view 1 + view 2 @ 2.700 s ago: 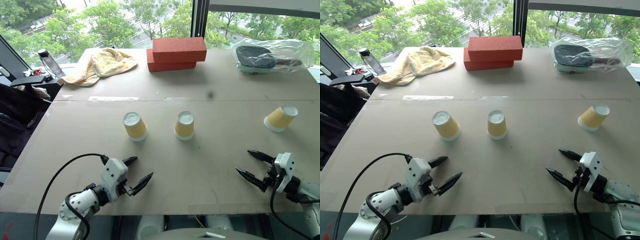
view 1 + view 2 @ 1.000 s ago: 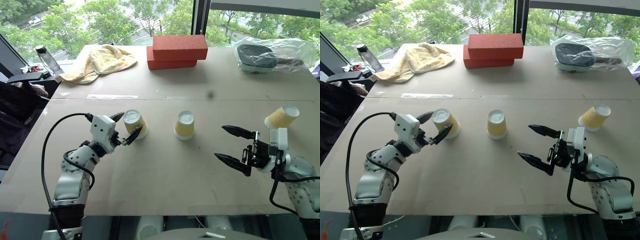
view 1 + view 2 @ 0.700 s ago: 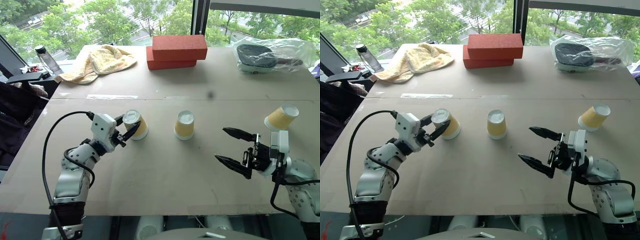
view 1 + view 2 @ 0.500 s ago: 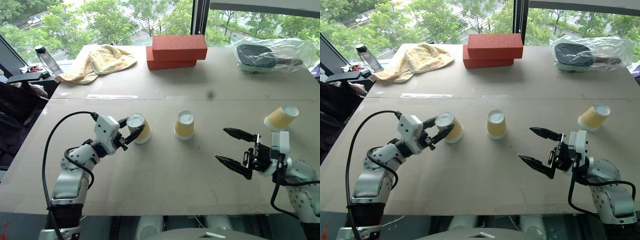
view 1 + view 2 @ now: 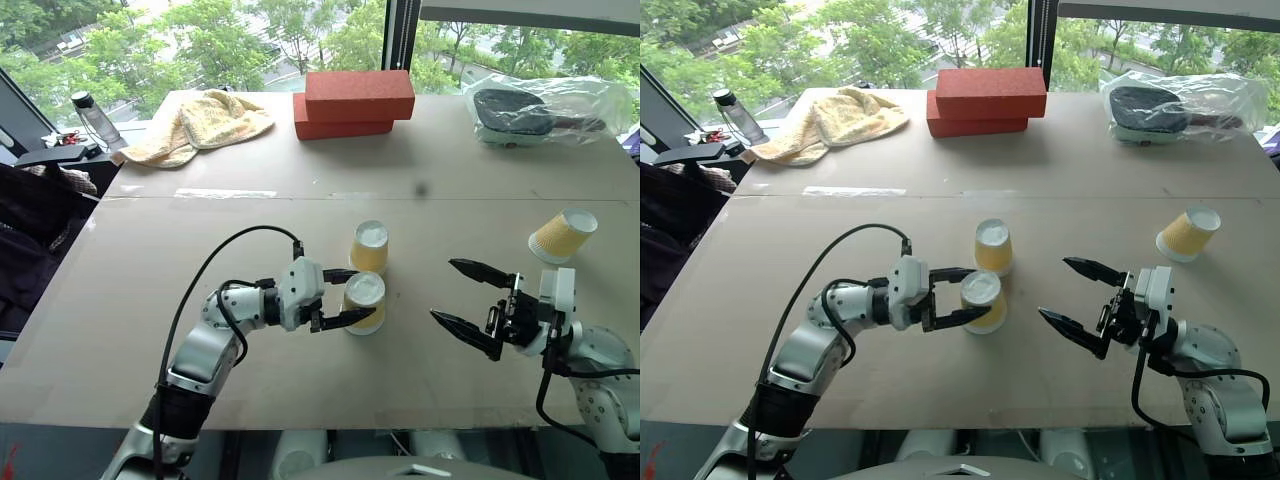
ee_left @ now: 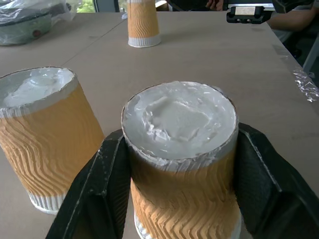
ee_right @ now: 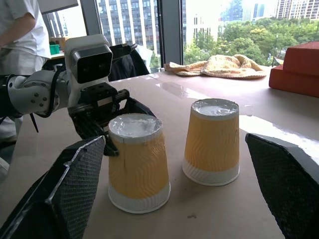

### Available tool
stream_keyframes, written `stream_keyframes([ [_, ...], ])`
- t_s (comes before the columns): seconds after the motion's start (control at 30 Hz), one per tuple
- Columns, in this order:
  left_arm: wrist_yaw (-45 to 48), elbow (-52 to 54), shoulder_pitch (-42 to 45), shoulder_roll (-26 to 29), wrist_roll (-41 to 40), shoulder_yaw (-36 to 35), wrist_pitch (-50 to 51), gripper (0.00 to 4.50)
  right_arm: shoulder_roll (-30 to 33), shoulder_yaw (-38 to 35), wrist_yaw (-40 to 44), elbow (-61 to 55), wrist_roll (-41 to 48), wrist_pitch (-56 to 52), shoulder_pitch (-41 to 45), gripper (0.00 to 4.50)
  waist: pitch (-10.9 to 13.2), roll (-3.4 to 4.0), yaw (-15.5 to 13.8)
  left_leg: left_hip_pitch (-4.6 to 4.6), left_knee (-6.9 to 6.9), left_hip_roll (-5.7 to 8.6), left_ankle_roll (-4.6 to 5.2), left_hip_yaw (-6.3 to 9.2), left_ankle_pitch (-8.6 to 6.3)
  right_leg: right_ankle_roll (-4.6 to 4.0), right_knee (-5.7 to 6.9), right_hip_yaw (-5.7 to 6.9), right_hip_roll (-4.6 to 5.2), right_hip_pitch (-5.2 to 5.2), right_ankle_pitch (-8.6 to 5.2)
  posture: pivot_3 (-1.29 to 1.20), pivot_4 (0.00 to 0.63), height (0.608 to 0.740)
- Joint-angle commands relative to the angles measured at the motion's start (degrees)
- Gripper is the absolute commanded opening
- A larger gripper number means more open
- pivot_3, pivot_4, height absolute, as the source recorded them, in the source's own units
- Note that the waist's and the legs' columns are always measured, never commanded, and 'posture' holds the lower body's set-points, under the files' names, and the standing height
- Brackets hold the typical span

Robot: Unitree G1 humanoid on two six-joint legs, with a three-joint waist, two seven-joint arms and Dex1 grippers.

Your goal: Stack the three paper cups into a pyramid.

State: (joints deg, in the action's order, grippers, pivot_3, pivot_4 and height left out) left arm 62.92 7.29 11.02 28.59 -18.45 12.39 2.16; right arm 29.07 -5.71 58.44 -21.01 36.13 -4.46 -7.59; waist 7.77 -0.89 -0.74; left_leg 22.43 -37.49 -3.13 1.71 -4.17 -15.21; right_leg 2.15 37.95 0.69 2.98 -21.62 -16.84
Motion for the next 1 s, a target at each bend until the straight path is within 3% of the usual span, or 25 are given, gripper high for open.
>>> stream_keyframes([
  [0.03, 1.4, -0.9, 0.9, -0.1, 0.1, -0.2, -2.6, 4.48, -0.4, -0.8, -2.1, -0.8, -1.4, 0.9, 0.6, 4.5, 0.0, 0.0, 0.0, 0.0, 0.0, 0.0, 0.0, 0.0, 0.0, 0.0, 0.0, 0.0, -0.01, -0.01, 0.0, 0.0, 0.15, 0.73],
  [0.13, 0.8, 0.6, 0.3, 0.8, 0.3, -1.6, -3.8, 4.48, -1.4, 0.3, -5.9, -0.9, -3.3, -0.4, 2.8, 4.5, 0.0, 0.0, 0.0, 0.01, 0.0, -0.03, 0.0, 0.01, 0.0, 0.0, 0.0, 0.01, -0.01, -0.01, 0.0, 0.0, 0.15, 0.73],
  [0.23, 0.6, 8.9, -1.8, 4.3, -7.7, -6.4, 3.7, 4.48, -2.4, 2.7, -10.5, -1.4, -5.2, -4.4, 5.7, 4.5, 0.0, -0.01, 0.3, 0.0, 0.0, -0.06, 0.0, 0.0, 0.0, 0.0, 0.01, 0.0, -0.02, -0.02, 0.0, 0.0, 0.15, 0.73],
  [0.47, -0.4, 20.9, -10.6, 18.1, -22.3, -23.7, 19.7, 4.48, -5.7, 10.2, -12.9, 7.2, -12.0, -6.3, 18.4, 4.5, 0.1, 0.08, 1.4, 0.06, 0.02, -0.13, -0.13, 0.08, 0.08, 0.0, 0.02, -0.06, 0.04, -0.07, 0.0, 0.0, 0.15, 0.73],
  [0.6, 2.5, 20.0, -17.0, 23.6, -22.8, -31.9, 22.0, 4.48, -9.1, 13.2, -11.9, 16.4, -15.2, -4.6, 26.6, 4.5, 0.2, 0.05, 1.6, 0.05, 0.02, -0.09, -0.18, -0.01, 0.1, 0.0, 0.0, 0.01, 0.04, -0.09, -0.01, 0.0, 0.15, 0.73],
  [0.77, 1.3, 19.2, -18.8, 24.6, -22.2, -37.4, 22.2, 4.48, -12.5, 15.1, -9.6, 26.3, -17.2, -3.1, 34.1, 4.5, 0.3, 0.03, 1.2, 0.1, 0.03, -0.09, -0.24, 0.03, 0.14, -0.01, 0.01, 0.09, 0.06, -0.15, -0.01, 0.0, 0.15, 0.73],
  [1.0, -0.7, 20.8, -19.1, 23.3, -23.1, -39.2, 22.9, 4.48, -14.7, 16.2, -6.2, 32.4, -18.2, -2.3, 38.3, 4.5, 0.3, 0.01, 1.6, 0.13, 0.06, -0.09, -0.27, -0.02, 0.15, -0.01, 0.01, 0.07, 0.12, -0.19, -0.01, 0.0, 0.15, 0.73],
])
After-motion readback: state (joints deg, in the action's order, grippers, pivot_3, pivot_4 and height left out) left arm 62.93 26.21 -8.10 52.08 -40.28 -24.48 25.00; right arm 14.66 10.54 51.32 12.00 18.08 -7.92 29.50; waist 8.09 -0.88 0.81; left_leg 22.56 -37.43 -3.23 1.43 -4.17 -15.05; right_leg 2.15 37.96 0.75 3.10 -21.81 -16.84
